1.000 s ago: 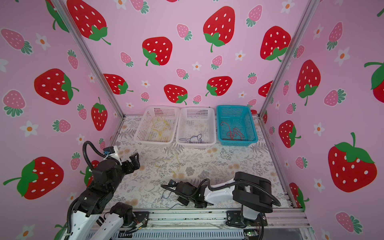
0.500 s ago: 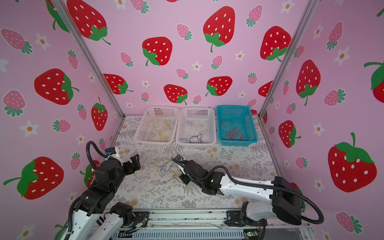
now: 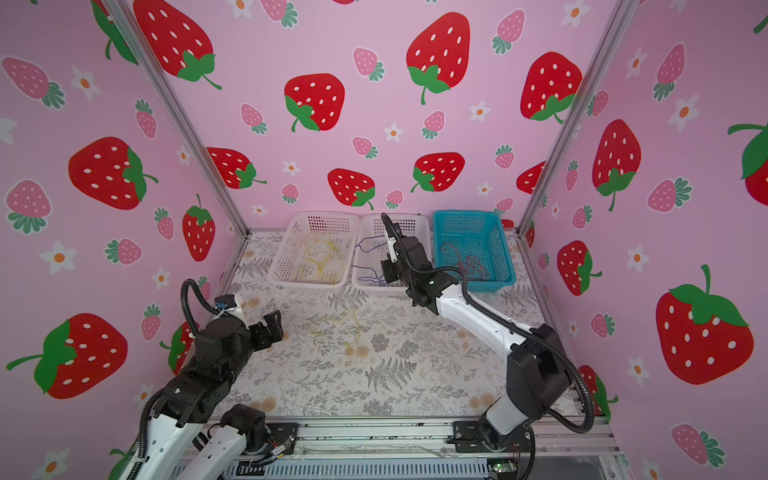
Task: Untangle the cables
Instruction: 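Lift the blue wire with the right gripper toward the middle white basket, then open the right gripper to drop the blue wire into the middle basket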
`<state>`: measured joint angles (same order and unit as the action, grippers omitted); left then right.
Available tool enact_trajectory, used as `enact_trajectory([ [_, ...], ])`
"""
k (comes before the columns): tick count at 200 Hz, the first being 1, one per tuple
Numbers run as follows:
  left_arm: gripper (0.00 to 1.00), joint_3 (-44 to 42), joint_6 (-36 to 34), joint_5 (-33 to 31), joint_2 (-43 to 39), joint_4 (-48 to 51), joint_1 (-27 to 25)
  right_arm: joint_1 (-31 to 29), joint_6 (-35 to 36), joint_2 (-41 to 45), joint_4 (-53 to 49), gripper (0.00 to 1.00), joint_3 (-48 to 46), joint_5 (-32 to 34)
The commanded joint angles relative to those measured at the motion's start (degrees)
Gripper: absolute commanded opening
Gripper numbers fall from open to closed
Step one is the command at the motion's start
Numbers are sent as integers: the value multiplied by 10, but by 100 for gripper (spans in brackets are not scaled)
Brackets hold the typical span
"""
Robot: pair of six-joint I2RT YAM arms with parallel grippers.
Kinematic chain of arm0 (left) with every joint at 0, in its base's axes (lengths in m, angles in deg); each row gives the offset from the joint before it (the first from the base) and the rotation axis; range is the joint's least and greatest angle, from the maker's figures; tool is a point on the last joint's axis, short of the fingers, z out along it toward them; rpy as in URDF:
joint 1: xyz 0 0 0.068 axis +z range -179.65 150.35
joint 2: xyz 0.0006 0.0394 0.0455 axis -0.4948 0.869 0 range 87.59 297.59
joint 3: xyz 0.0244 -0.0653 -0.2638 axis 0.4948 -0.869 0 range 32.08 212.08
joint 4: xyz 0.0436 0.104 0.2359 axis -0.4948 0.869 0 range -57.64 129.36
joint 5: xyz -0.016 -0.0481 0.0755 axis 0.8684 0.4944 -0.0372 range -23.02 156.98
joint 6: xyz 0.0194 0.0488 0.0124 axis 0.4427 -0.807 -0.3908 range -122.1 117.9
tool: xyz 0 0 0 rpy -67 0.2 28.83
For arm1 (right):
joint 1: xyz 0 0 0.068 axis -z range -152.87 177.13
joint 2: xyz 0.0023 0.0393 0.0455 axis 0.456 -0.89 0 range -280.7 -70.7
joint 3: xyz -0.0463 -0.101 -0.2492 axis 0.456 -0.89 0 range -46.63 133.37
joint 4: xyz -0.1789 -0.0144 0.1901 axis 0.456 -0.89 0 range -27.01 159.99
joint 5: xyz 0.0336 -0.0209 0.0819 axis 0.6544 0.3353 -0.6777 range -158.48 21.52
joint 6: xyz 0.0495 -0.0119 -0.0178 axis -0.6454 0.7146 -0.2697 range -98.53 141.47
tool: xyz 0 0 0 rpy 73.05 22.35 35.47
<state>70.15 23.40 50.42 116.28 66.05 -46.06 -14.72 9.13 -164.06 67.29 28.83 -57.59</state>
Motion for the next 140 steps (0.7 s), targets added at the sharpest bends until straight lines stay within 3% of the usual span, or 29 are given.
enact_trajectory([
  [1, 99, -1, 12, 3, -10, 15, -5, 26, -15, -62, -35, 0, 56, -6],
  [46, 99, -17, 8, -7, -22, -2, -6, 62, -27, -173, -72, 1, 145, -11],
  [81, 99, -16, 5, -2, -11, -4, -7, 63, -22, -197, -84, 13, 168, -12],
  [94, 99, -16, 5, 0, -9, -3, -7, 62, -22, -191, -88, 21, 172, -15],
  [120, 99, -18, 3, -4, -13, -8, -7, 57, -14, -155, -84, 46, 153, -24],
  [140, 99, -19, 1, -8, -14, -7, -7, 30, 6, -107, -68, 51, 110, -15],
])
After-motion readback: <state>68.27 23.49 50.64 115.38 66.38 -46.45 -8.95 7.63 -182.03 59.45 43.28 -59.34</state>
